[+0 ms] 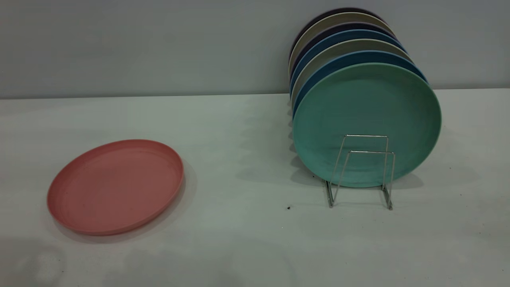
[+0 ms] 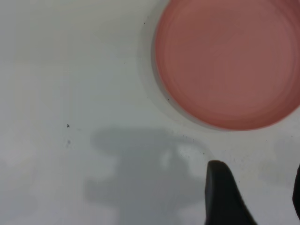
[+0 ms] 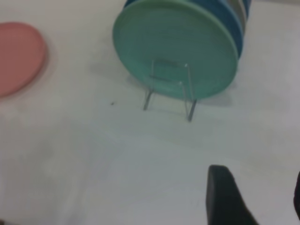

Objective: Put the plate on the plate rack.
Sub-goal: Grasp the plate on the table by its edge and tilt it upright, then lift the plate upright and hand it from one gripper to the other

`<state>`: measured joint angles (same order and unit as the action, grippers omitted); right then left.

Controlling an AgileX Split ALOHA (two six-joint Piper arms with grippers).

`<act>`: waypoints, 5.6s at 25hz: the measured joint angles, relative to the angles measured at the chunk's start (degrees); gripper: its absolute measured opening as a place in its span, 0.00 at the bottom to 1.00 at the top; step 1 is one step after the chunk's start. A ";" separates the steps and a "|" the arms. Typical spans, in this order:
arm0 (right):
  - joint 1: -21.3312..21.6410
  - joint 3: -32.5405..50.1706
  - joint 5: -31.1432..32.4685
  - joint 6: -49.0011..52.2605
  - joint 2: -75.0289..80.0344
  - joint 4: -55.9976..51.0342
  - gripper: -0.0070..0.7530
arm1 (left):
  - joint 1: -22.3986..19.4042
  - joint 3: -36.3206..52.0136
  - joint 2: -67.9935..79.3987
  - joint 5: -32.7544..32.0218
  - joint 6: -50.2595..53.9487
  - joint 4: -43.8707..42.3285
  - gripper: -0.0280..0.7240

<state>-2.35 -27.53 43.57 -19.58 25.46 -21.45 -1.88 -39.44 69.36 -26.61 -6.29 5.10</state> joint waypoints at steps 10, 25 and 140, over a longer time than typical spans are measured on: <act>0.00 0.00 -1.03 -1.61 0.31 -0.18 0.51 | -6.76 -0.71 10.27 0.38 -4.63 4.30 0.56; 0.00 0.00 -7.44 -11.90 11.71 -8.76 0.51 | -14.87 -12.63 32.48 -3.17 -27.89 28.71 0.56; 0.00 0.00 -6.07 -56.95 35.73 -58.41 0.55 | 4.14 -20.88 39.59 -11.25 -72.22 77.16 0.06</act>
<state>-2.35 -27.53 37.49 -76.53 61.20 -79.85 2.26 -60.32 108.96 -37.86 -78.51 82.26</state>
